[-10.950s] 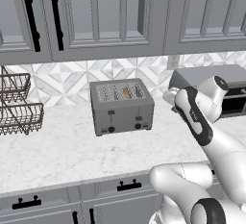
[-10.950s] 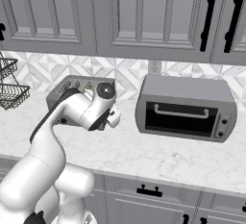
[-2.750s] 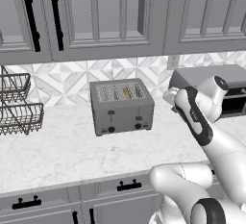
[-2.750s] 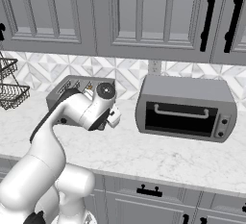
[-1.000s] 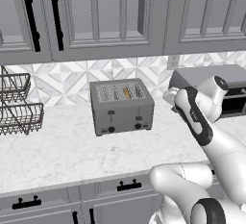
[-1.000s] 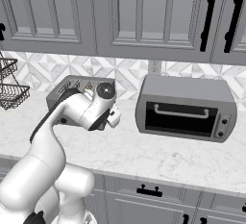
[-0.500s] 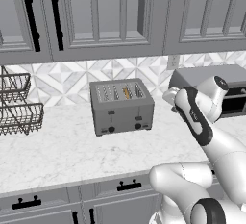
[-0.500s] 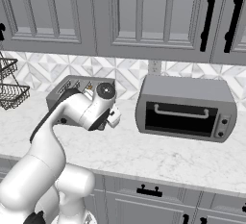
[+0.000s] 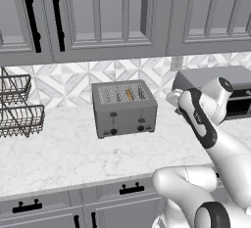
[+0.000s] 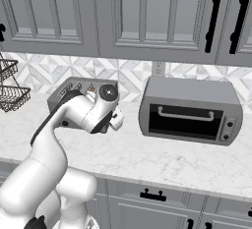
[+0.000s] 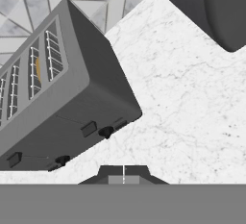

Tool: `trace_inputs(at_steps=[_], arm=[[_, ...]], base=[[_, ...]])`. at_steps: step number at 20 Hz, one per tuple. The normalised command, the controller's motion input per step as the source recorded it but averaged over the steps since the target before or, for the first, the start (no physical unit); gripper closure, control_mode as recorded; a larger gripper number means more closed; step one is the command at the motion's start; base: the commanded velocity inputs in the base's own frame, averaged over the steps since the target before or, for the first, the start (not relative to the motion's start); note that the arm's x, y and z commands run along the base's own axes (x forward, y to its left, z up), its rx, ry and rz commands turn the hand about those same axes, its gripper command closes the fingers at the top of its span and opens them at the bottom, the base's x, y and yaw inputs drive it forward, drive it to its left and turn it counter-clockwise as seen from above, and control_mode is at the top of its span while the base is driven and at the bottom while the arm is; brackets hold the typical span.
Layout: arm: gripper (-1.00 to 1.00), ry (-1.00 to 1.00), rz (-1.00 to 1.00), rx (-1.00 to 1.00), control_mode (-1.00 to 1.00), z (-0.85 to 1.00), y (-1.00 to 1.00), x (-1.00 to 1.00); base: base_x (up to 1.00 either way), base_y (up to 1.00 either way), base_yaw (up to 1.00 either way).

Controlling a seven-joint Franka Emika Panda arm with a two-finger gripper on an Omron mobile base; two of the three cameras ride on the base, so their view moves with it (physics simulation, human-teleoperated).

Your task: Start the toaster. Once the lever pops up, take the bread to the plate on the dining counter.

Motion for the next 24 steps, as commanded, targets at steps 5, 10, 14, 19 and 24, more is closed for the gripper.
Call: trace_inputs(at_steps=[5, 10, 14, 19, 24], arm=[[1.00, 0.00, 0.00, 0.00, -1.00, 0.00, 0.00, 0.00], [1.00, 0.00, 0.00, 0.00, -1.00, 0.00, 0.00, 0.00], [1.00, 0.00, 0.00, 0.00, -1.00, 0.00, 0.00, 0.00], [1.00, 0.00, 0.00, 0.00, -1.00, 0.00, 0.00, 0.00], [1.00, 0.00, 0.00, 0.00, -1.00, 0.00, 0.00, 0.00]], base=[[0.00, 0.00, 0.00], [0.00, 0.00, 0.00], [0.00, 0.00, 0.00], [0.00, 0.00, 0.00], [0.00, 0.00, 0.00]])
